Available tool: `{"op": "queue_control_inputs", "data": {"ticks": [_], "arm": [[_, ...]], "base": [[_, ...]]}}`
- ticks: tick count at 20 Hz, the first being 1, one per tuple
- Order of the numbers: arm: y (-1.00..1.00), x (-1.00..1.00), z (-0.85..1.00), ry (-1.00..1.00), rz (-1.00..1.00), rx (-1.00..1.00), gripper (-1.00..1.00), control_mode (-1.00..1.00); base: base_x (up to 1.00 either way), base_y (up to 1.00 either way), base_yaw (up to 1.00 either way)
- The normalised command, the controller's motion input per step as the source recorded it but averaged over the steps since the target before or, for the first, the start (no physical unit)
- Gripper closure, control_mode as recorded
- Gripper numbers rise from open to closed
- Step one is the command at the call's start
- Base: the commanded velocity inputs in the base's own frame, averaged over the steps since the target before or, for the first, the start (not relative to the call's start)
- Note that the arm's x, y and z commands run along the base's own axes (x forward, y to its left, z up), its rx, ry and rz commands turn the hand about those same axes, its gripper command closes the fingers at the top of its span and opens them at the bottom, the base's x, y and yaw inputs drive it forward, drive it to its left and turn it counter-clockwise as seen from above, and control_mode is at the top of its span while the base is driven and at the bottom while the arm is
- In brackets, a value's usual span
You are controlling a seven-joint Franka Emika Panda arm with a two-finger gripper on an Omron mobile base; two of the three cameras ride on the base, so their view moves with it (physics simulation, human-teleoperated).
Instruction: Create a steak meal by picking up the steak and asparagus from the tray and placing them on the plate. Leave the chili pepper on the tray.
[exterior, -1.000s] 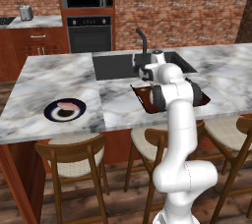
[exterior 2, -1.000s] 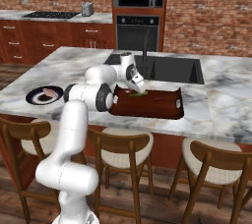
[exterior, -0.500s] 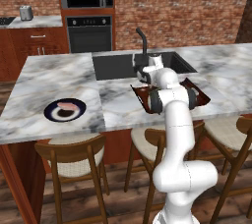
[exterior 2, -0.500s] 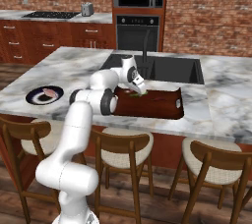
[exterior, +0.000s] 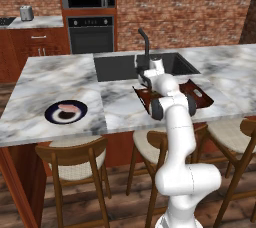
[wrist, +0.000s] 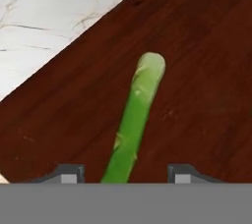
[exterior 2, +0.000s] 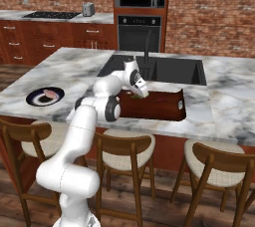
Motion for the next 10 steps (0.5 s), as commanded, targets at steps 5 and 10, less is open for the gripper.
{"op": "queue_control_inputs", "data": {"ticks": [5, 10], "arm": [[-0.08, -0.13, -0.29, 0.0, 0.0, 0.0, 1.0, -1.0], [-0.12, -0.43, -0.12, 0.0, 0.0, 0.0, 1.0, -1.0]], "base": [[0.0, 0.0, 0.0], [0.0, 0.0, 0.0]]}}
